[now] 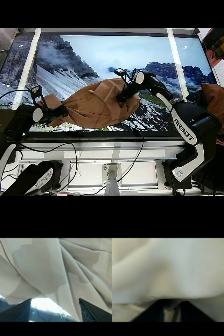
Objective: Fold the clothes and pants, and hang the long-sleeved shirts on hangers.
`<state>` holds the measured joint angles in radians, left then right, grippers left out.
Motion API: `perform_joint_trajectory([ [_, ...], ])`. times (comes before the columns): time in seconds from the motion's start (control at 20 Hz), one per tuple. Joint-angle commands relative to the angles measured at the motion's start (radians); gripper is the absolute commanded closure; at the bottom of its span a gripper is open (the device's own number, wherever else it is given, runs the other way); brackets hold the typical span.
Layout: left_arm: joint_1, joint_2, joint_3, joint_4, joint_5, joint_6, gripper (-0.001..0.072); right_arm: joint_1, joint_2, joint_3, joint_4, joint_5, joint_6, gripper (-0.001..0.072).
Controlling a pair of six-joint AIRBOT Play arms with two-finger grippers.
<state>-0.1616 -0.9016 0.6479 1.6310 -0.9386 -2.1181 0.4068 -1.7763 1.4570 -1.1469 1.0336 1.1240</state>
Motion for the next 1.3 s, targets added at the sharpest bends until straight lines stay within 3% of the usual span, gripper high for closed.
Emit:
perform_joint_trajectory([
  [0.0,0.001,0.0,0.0,0.002,0.051,-0.045,0.0001,0.019,-0.007,0.002,0.022,-0.055,0.008,0.0641],
  [0.05,0.001,-0.001,0.0,0.016,0.08,-0.074,0.0001,0.019,-0.006,0.003,0.021,-0.056,0.008,0.0682],
  [0.15,0.001,-0.009,0.0,0.038,0.135,-0.11,0.0001,0.019,-0.006,0.003,0.014,-0.055,0.008,0.0682],
  [0.3,0.002,-0.066,0.0,0.074,0.082,-0.111,0.0001,0.019,-0.006,0.003,0.014,-0.055,0.008,0.0682],
  [0.35,0.002,-0.095,0.0,0.096,0.066,-0.151,0.0001,0.019,-0.006,0.003,0.014,-0.057,0.008,0.0682],
  [0.5,0.016,-0.196,0.0,0.115,0.125,-0.395,0.0001,0.019,-0.006,0.003,0.014,-0.055,0.008,0.0682],
  [0.7,0.021,-0.3,0.002,0.116,0.195,-0.543,0.0009,0.019,-0.006,0.003,-0.005,-0.046,0.008,0.0682],
  [0.75,0.026,-0.312,0.008,0.116,0.195,-0.552,0.0072,0.019,-0.006,0.003,-0.021,-0.047,0.008,0.0682],
  [0.9,0.073,-0.307,0.059,0.15,0.195,-0.544,0.0627,0.012,0.0,0.003,-0.062,-0.062,0.009,0.0682],
  [0.95,0.092,-0.301,0.093,0.187,0.195,-0.543,0.0684,0.007,0.01,0.003,-0.062,-0.085,0.011,0.0682],
  [1.15,0.164,-0.29,0.296,0.33,0.207,-0.532,0.0685,-0.058,0.09,0.035,-0.061,-0.238,0.074,0.0683],
  [1.25,0.192,-0.29,0.408,0.34,0.309,-0.467,0.0685,-0.117,0.14,0.08,-0.06,-0.319,0.131,0.0683],
])
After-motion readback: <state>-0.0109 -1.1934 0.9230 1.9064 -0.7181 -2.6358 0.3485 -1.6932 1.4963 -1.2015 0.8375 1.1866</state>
